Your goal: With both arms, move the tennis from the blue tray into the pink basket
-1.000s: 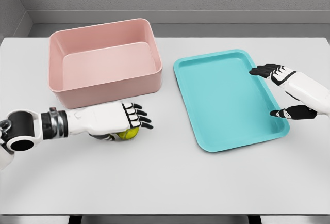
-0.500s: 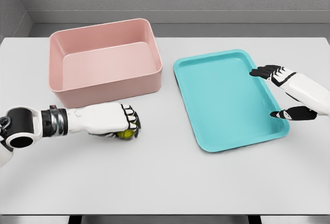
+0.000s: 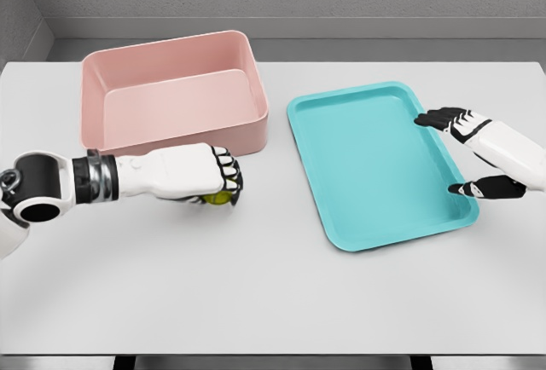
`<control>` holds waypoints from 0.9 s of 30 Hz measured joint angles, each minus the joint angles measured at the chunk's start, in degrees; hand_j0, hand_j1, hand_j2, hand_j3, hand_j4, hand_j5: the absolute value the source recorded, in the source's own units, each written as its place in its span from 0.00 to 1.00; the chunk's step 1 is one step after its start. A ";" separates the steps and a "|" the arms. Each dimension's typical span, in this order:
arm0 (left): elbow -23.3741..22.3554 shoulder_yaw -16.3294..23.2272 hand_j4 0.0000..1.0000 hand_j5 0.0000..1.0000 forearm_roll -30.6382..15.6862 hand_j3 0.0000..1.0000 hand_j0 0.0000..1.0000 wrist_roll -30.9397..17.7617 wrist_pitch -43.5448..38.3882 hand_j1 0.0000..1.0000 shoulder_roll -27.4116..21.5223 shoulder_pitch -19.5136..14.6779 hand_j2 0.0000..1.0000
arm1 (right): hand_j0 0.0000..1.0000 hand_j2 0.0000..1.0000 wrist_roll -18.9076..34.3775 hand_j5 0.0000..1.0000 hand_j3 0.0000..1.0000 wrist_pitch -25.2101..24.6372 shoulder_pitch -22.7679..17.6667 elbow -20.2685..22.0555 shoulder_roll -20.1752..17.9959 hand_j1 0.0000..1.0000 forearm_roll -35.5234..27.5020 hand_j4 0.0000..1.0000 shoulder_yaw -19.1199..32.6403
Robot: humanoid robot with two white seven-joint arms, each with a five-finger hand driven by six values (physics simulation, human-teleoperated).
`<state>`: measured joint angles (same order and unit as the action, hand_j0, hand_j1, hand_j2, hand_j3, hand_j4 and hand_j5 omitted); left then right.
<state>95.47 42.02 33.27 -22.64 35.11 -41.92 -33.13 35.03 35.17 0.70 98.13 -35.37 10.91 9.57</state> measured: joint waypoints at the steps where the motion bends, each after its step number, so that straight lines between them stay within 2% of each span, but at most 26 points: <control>1: 0.01 -0.04 0.50 0.50 -0.16 0.50 0.50 0.00 0.00 0.50 0.03 -0.18 0.50 | 1.00 1.00 0.00 1.00 1.00 0.00 0.00 0.01 0.00 1.00 0.00 1.00 0.00; 11: -1.20 -0.79 0.50 0.50 -1.51 0.50 0.50 0.01 0.00 0.50 0.12 -4.13 0.50 | 1.00 1.00 0.00 1.00 1.00 0.00 -0.18 0.01 0.00 1.00 -0.01 1.00 0.03; 27: -8.04 -2.26 0.50 0.50 -2.76 0.50 0.50 0.01 0.00 0.50 1.84 -9.23 0.50 | 1.00 1.00 0.00 1.00 1.00 0.00 -1.41 0.20 -0.42 1.00 -3.19 1.00 0.09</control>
<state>87.42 39.76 30.51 -22.63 35.11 -40.08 -42.36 35.03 35.17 -0.70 98.32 -35.79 7.71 9.66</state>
